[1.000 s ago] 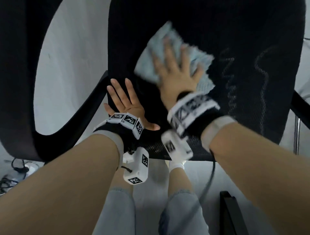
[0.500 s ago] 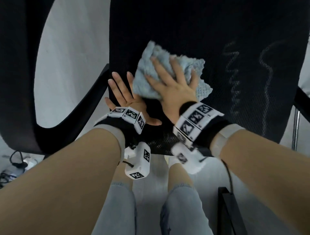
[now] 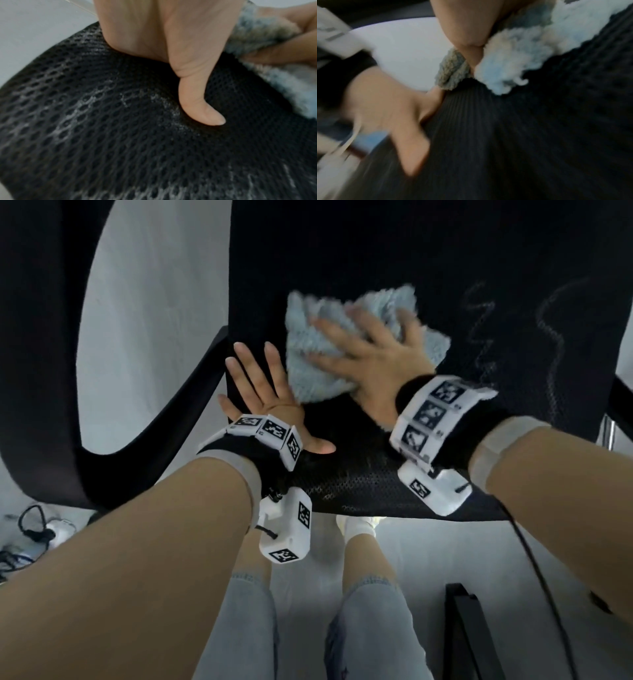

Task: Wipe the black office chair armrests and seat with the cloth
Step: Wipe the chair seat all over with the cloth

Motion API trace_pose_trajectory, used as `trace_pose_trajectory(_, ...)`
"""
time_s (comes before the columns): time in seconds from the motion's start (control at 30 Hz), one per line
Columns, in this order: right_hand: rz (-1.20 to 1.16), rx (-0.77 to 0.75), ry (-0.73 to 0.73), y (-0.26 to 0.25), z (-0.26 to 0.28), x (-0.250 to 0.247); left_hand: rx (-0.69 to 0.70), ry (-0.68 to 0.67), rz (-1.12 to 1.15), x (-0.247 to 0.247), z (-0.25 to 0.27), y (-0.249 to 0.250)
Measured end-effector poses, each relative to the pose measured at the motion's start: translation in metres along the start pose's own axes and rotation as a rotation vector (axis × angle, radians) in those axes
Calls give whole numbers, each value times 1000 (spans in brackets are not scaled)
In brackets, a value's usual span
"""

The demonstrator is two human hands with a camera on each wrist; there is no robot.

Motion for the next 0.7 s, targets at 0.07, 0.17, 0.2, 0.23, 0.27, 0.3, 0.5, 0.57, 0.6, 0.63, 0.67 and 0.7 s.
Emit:
trace_pose_trajectory(0.07, -139, 253, 79, 22, -12, -6, -28, 12, 1, 1, 1, 1)
trace_pose_trajectory(0.17, -338, 556, 190, 16, -30, -18, -17, 279, 201, -4, 4, 9)
trace_pose_trajectory(0.2, -353, 519, 146, 2, -30, -18, -6, 308, 248, -10, 2, 12)
trace_pose_trajectory(0.23, -302, 422, 96, -14, -28, -14, 27, 319, 280, -13, 0, 13)
trace_pose_trajectory(0.27, -250, 296, 55, -31, -23, -11, 44, 258, 242, -7, -6, 10)
trace_pose_trajectory(0.3, -198, 179, 41, -43, -16, -6, 114, 271, 204, -3, -11, 8)
trace_pose_trajectory(0.5, -242, 392, 99, 15, -26, -11, 132, 325, 198, 9, -15, 8)
trace_pose_trajectory(0.57, -331, 531, 133, 10, -29, -16, 37, 286, 246, -3, -3, 13)
trace_pose_trajectory(0.6, -303, 510, 120, -1, -27, -17, 3, 250, 188, -2, -1, 11)
trace_pose_trajectory(0.63, -260, 427, 82, -15, -23, -14, -11, 214, 86, 1, 1, 8)
trace_pose_trajectory(0.67, -222, 305, 34, -30, -16, -10, -23, 151, -4, 4, 1, 5)
trace_pose_trajectory(0.7, -177, 184, 4, -40, -8, -6, -29, 100, -40, 7, 0, 1)
Point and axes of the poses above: each hand's wrist, its own z-axis away from the middle knuckle, its own x-axis out of the palm, y = z × x, the point moved 4 cm from there along -z, towards the middle knuckle, and after that the axes turned 5 degrees about z, right-handed, at the moved point
